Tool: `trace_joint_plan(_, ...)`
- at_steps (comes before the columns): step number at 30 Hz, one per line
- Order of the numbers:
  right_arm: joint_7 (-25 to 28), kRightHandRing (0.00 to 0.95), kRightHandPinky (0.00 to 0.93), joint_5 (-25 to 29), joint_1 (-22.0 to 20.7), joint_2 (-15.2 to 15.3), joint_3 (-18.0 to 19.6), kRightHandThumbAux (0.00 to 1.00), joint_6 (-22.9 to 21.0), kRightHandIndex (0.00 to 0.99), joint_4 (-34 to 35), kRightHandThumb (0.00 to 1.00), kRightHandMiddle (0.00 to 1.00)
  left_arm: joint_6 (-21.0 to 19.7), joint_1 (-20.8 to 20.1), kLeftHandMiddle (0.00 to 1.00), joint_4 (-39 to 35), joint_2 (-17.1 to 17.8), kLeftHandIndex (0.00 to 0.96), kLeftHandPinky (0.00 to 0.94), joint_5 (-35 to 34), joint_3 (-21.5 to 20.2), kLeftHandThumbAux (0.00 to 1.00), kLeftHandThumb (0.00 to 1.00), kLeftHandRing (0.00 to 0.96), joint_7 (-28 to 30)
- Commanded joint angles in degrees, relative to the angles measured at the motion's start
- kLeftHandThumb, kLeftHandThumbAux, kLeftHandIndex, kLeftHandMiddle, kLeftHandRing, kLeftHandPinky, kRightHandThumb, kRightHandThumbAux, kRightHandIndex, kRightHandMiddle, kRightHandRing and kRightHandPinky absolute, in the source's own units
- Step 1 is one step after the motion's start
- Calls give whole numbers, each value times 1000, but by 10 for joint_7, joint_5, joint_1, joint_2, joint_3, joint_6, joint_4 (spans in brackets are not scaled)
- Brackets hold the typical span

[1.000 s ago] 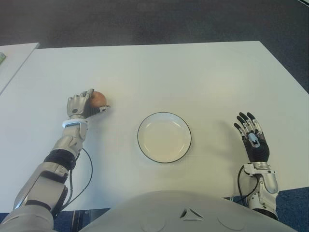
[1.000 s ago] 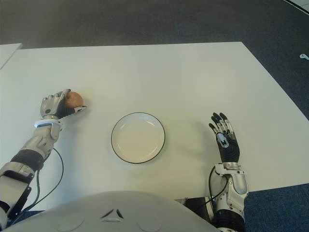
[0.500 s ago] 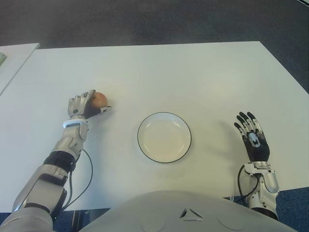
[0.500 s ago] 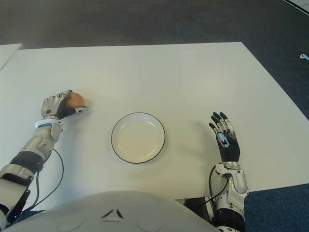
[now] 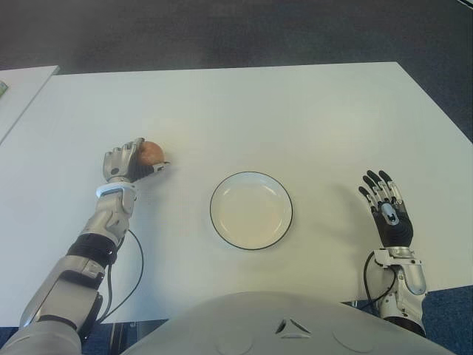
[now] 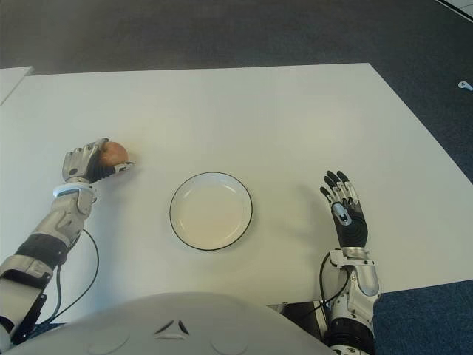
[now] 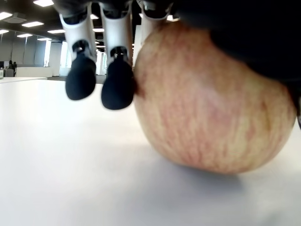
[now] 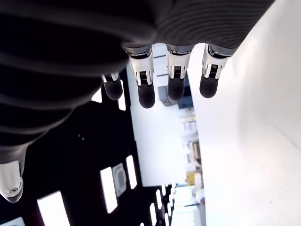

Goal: Put the apples into the plate.

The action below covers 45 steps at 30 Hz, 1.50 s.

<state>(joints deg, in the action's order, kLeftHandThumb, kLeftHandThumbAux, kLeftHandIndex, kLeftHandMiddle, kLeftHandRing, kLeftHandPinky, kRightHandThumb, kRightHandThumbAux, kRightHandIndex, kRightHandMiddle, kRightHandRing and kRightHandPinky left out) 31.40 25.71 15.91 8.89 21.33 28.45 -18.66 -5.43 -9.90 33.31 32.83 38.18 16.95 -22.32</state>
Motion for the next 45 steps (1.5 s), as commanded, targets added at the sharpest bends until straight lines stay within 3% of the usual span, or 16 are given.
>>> trace_joint_plan(1,-8,61,0,-5,20,-22,-11,501,-28,18,-39,152,127,15,46,748,29,-32,443,696,-12,16,701,718,721,18)
trace_joint_plan(19,-19,59,0,-13,21,-28,-17,514,-26,14,-36,141,124,17,49,742,17,-21,443,691,2,18,700,721,711,25)
trace_joint_plan(25,-18,62,0,-11,18,-29,-17,524,-22,15,-40,144,123,-24,55,737,-115,19,443,715,20,1,700,721,710,67)
trace_joint_plan(31,-21,69,0,-14,19,-31,-19,530,-21,18,-38,147,128,-87,75,754,-319,64,443,753,33,-56,700,723,740,151)
trace_joint_plan(36,-24,70,0,-19,19,-32,-22,531,-20,17,-39,151,129,-88,72,764,-404,88,443,753,35,-96,699,725,756,184)
trace_joint_plan(45,-33,76,0,-21,23,-35,-26,522,-23,23,-38,162,133,-69,84,779,-482,81,443,779,72,-115,698,729,777,183)
